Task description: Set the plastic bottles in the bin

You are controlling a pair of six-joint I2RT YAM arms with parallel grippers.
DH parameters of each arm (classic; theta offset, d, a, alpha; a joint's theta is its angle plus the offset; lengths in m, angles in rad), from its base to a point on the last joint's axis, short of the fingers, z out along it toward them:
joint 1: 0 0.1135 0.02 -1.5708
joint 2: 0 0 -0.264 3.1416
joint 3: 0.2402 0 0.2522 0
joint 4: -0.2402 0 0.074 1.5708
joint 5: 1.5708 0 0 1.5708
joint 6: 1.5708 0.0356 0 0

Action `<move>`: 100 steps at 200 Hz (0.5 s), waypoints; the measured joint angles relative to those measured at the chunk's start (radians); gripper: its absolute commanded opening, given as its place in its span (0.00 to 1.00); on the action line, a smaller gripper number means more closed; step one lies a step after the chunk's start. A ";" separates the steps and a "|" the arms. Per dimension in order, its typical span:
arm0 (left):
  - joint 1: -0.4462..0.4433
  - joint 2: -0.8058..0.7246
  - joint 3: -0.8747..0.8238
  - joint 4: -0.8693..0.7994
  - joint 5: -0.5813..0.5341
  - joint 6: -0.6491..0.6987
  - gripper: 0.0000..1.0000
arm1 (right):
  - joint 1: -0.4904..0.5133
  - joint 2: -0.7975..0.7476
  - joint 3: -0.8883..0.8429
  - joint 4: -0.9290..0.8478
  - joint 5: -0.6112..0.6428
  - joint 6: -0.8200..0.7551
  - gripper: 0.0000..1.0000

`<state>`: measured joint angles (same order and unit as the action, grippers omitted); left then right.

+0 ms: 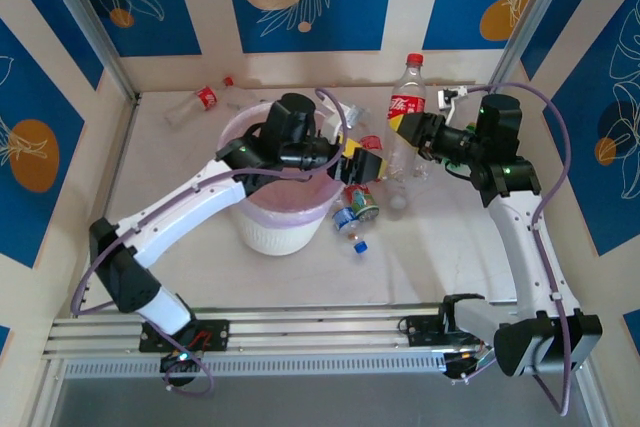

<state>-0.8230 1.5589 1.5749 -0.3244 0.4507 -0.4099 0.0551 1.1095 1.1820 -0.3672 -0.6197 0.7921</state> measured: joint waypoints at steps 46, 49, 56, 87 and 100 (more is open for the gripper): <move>0.077 -0.100 -0.046 -0.053 -0.044 0.024 1.00 | 0.072 0.008 0.013 0.026 0.021 0.011 0.43; 0.081 -0.105 -0.051 -0.055 -0.045 0.024 1.00 | 0.077 0.008 0.013 0.030 0.024 0.014 0.43; 0.087 -0.113 -0.058 -0.060 -0.045 0.026 1.00 | 0.086 0.009 0.013 0.041 0.029 0.020 0.43; 0.095 -0.126 -0.063 -0.050 -0.015 0.023 1.00 | 0.144 0.031 0.026 0.116 0.053 0.056 0.43; 0.092 -0.126 -0.059 -0.045 0.012 0.022 1.00 | 0.163 0.042 0.032 0.153 0.060 0.076 0.43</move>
<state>-0.7307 1.4326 1.5158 -0.3698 0.4625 -0.3882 0.2176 1.1511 1.2144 -0.2142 -0.5594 0.8684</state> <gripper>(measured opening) 0.998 0.466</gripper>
